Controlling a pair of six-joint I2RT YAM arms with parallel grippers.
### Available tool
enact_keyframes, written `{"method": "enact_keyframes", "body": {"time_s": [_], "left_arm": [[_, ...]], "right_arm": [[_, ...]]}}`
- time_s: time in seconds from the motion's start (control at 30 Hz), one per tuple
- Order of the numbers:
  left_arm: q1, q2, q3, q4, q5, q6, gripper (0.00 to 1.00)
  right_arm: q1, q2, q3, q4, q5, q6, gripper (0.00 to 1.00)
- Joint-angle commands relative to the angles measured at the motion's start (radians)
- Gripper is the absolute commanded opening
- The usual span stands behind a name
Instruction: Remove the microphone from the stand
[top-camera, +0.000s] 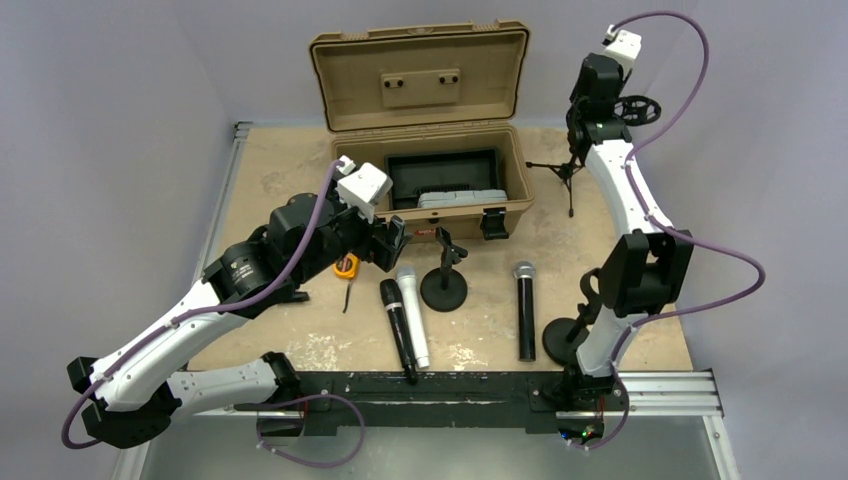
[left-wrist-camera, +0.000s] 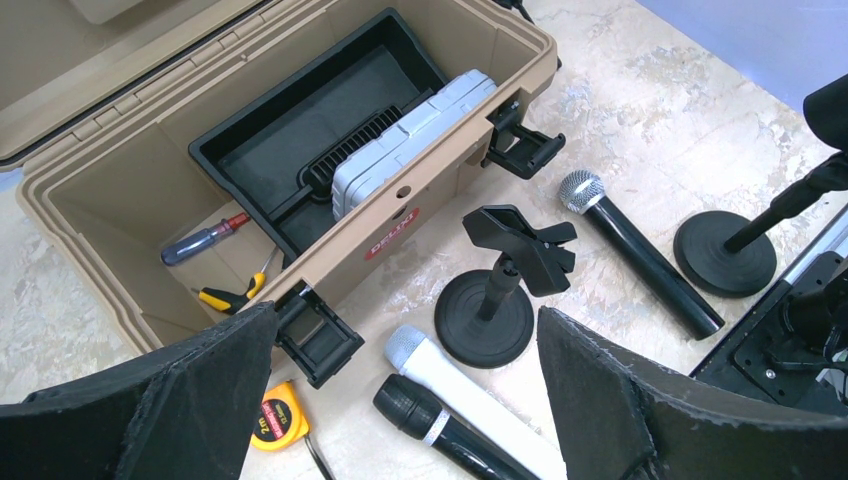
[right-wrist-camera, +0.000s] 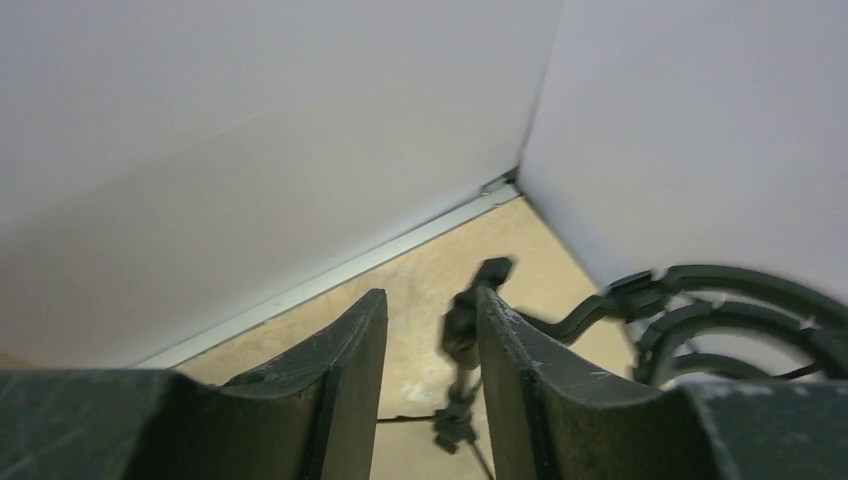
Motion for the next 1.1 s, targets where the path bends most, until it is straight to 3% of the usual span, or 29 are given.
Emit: {"method": "enact_keyframes", "body": {"time_s": [0.0, 1.07], "left_arm": [[0.001, 0.002, 0.019, 0.02, 0.012, -0.016, 0.98], [0.001, 0.008, 0.022, 0.016, 0.013, -0.017, 0.98]], "right_arm": [[0.012, 0.067, -0.122, -0.135, -0.102, 0.059, 0.37], [0.013, 0.052, -0.403, -0.04, -0.139, 0.09, 0.33]]}}
